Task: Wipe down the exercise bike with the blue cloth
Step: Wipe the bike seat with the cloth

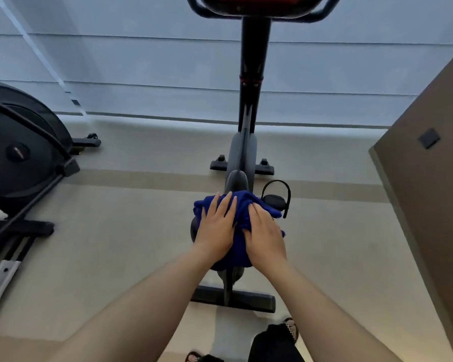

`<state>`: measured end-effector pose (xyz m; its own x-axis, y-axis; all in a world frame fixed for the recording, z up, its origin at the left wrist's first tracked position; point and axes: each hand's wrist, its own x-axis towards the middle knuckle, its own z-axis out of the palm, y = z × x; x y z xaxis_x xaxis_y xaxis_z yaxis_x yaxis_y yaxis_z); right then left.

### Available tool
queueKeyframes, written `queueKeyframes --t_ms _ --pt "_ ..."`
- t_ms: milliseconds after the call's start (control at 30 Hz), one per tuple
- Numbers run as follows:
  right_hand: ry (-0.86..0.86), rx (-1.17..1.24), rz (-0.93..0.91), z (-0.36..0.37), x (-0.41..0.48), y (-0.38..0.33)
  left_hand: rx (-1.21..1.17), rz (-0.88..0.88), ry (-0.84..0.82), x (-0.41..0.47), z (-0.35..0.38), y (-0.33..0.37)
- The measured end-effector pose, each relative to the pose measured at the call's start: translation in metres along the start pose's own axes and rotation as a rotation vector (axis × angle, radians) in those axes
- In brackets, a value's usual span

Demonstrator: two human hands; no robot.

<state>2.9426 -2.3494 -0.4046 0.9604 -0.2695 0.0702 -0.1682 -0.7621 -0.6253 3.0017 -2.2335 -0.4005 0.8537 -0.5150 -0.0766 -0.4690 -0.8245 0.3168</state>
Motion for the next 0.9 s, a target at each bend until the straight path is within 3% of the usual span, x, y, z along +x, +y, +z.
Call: queueKeyframes --t_ms 333,600,900 --pt "-0.146 0.016 0.061 -0.004 0.064 0.01 0.086 0.037 -0.077 0.073 -0.008 -0.004" --pt "-0.132 0.114 0.136 -0.014 0.081 0.012 0.094 0.162 -0.218 0.116 -0.022 -0.01" --pt "0.015 -0.23 0.385 -0.003 0.055 -0.031 0.098 0.407 -0.302 0.114 -0.021 -0.032"
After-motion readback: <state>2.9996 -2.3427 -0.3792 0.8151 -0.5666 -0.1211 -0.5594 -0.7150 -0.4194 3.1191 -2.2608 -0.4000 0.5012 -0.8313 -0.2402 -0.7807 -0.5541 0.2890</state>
